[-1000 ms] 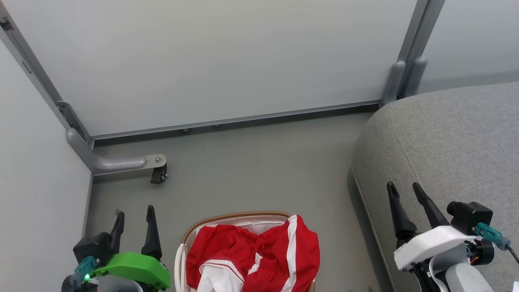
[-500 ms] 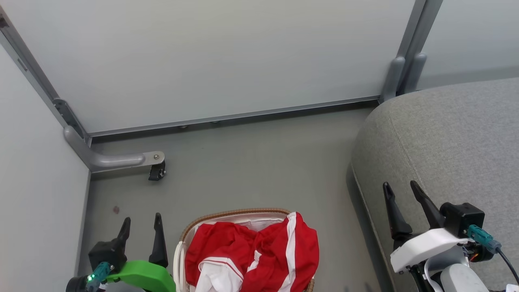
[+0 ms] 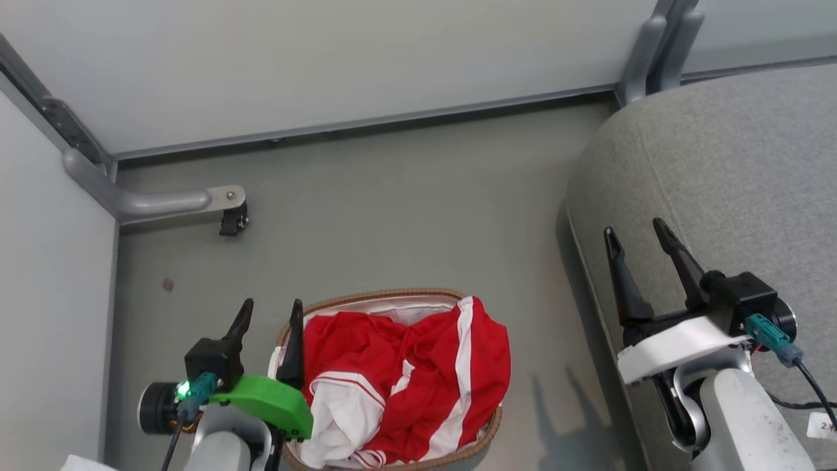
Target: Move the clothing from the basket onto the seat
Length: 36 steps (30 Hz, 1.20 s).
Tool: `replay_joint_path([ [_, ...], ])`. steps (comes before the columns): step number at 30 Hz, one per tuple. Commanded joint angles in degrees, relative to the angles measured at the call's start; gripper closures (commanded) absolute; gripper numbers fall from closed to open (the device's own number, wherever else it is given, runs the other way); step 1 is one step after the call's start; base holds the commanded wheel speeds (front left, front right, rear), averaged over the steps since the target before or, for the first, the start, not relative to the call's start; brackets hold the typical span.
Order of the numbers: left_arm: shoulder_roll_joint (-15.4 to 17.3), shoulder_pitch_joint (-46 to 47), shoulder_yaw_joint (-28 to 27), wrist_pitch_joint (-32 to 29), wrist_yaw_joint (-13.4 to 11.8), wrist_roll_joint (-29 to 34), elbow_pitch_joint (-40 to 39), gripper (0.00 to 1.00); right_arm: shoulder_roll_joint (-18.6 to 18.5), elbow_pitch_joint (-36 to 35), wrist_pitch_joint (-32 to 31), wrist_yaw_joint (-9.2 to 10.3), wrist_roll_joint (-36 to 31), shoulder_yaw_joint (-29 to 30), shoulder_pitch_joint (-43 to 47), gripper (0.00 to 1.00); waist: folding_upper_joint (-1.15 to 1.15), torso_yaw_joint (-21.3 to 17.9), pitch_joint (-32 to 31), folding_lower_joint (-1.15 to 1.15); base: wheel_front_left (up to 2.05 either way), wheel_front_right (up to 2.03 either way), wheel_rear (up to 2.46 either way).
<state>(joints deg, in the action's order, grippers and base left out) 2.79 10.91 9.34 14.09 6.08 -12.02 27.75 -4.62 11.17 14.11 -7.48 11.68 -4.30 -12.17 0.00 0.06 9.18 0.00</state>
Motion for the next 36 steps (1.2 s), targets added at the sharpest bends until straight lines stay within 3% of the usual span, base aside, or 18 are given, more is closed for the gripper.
replay_joint_path([
  [1,0.19,2.44,0.78,0.45,0.41,0.85,0.78,0.0,-0.11,-0.7,0.43,-0.02,-1.35,-0.14,-1.49,0.0,0.0,-1.03,5.06,0.0,0.0,0.0,0.0],
  [9,0.23,8.97,5.32,1.3,0.9,1.31,5.38,0.0,0.54,-2.88,1.21,-0.02,-4.77,0.09,-5.75,0.0,0.0,-1.68,13.22,0.0,0.0,0.0,0.0],
  [27,0.23,21.54,13.43,1.06,1.32,-2.96,19.85,0.0,1.42,-6.68,1.17,-0.01,-5.46,0.93,-11.56,0.0,0.0,-1.28,27.43,0.0,0.0,0.0,0.0],
  [36,0.24,27.46,15.56,1.06,0.09,-3.03,25.69,0.0,1.41,-7.46,1.17,-0.01,-5.63,0.32,-14.37,0.0,0.0,-2.63,33.54,0.0,0.0,0.0,0.0],
])
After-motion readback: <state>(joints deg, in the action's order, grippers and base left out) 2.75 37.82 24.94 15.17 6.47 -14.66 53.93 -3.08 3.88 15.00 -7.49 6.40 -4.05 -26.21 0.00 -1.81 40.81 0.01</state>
